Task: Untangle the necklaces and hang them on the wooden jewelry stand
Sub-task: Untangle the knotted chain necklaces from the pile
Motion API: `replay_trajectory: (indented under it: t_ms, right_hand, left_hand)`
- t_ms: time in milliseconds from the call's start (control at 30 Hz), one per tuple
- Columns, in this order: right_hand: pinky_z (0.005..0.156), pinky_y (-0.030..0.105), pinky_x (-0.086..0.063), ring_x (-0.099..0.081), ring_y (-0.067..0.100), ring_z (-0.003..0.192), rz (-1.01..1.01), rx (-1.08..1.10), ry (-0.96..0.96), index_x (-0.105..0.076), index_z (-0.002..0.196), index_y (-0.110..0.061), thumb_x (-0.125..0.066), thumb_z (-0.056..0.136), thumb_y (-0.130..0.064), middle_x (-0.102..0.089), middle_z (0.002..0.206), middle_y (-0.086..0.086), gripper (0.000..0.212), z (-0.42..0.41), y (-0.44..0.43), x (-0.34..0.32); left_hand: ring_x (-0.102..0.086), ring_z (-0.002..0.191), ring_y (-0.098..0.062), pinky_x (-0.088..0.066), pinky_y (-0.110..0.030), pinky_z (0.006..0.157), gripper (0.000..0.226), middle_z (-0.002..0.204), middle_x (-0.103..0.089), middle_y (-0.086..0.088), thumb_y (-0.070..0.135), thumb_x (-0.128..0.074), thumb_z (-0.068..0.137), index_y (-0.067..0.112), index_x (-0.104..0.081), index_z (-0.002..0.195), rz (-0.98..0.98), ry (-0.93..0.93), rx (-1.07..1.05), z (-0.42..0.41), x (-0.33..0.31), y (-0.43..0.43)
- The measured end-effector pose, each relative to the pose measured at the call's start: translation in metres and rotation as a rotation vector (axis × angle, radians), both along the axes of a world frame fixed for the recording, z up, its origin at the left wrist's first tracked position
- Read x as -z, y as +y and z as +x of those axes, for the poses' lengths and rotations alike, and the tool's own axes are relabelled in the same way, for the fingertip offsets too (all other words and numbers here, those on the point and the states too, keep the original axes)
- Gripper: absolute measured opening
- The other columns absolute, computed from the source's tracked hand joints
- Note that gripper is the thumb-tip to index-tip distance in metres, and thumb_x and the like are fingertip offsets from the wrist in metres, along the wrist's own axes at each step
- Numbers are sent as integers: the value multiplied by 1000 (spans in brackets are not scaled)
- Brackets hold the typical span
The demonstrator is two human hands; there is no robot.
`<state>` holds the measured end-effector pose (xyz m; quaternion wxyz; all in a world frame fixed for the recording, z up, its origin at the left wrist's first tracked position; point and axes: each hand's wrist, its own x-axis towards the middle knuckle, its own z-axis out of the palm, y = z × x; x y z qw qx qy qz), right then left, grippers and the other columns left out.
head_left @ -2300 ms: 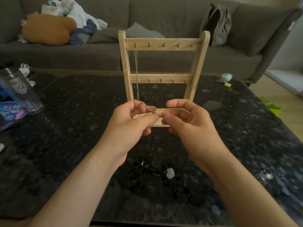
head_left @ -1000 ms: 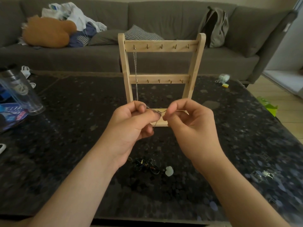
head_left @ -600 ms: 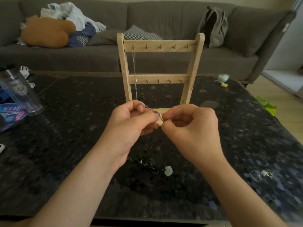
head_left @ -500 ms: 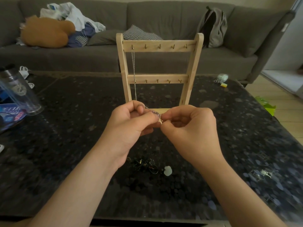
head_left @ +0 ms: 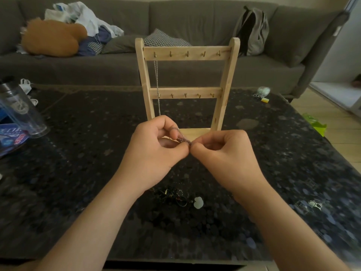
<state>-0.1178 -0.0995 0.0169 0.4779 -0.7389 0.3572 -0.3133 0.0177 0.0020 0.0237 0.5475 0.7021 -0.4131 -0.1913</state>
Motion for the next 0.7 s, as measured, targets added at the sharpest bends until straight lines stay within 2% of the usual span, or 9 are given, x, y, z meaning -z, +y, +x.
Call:
replay_trajectory:
  t_ms: [100,200,300,367,400,467,533,600,700]
  right_hand:
    - [53,13,-47,-63,2,52,21,-10,11,-82,77,-20,-81,86,-21,-76,66,-2,9,0,-1,1]
    - [52,13,-47,-63,2,52,22,-48,10,-81,79,-19,-79,88,-19,-75,66,-2,9,0,-1,-1]
    - [58,26,-60,-73,16,66,26,-100,23,-81,78,-18,-74,90,-20,-78,73,1,13,1,-1,-2]
    - [74,39,-65,-76,26,81,83,-124,2,-81,77,-14,-70,92,-18,-78,77,6,19,1,-1,-2]
    - [80,40,-65,-77,26,85,132,-131,-21,-81,77,-11,-69,93,-16,-79,78,6,21,1,-2,-2]
    - [87,39,-65,-78,26,92,248,-140,-67,-81,79,-7,-66,94,-14,-80,81,7,23,2,-2,-2]
    - [88,36,-63,-78,30,97,348,-142,-105,-80,82,-3,-64,94,-12,-80,82,10,22,3,-2,-1]
    - [87,35,-62,-78,31,98,378,-146,-108,-79,85,0,-64,95,-11,-80,83,10,21,4,-2,0]
    - [88,35,-64,-80,25,93,330,-143,-78,-80,83,-1,-66,96,-11,-81,82,8,21,2,-3,0]
  left_hand:
    - [-80,87,-14,-63,-46,92,29,90,-80,-1,2,-83,85,18,-59,82,22,2,10,1,1,0]
    - [-76,90,-16,-61,-51,99,32,91,-77,-5,3,-81,85,25,-59,79,29,80,-2,3,1,0]
    - [-74,92,-19,-59,-53,103,28,90,-74,-5,7,-78,87,28,-60,81,41,157,21,6,1,-1]
    - [-74,88,-25,-61,-50,98,26,90,-76,-6,3,-73,92,22,-57,87,43,233,40,6,0,-1]
    - [-71,81,-25,-61,-46,92,25,87,-75,-6,1,-70,95,20,-55,89,37,297,54,6,-1,-1]
    - [-60,68,-18,-54,-39,76,23,83,-70,-4,-1,-66,97,17,-53,92,13,458,84,2,-3,-2]
    - [-50,60,-15,-47,-35,69,16,83,-64,-5,2,-64,97,15,-57,95,-3,578,88,1,-5,-4]
    - [-44,57,-13,-44,-35,67,10,82,-63,-3,6,-68,97,15,-62,97,7,586,72,3,-3,-4]
    - [-49,53,-6,-46,-36,72,20,73,-71,7,15,-75,98,21,-68,115,41,424,17,8,-1,-2]
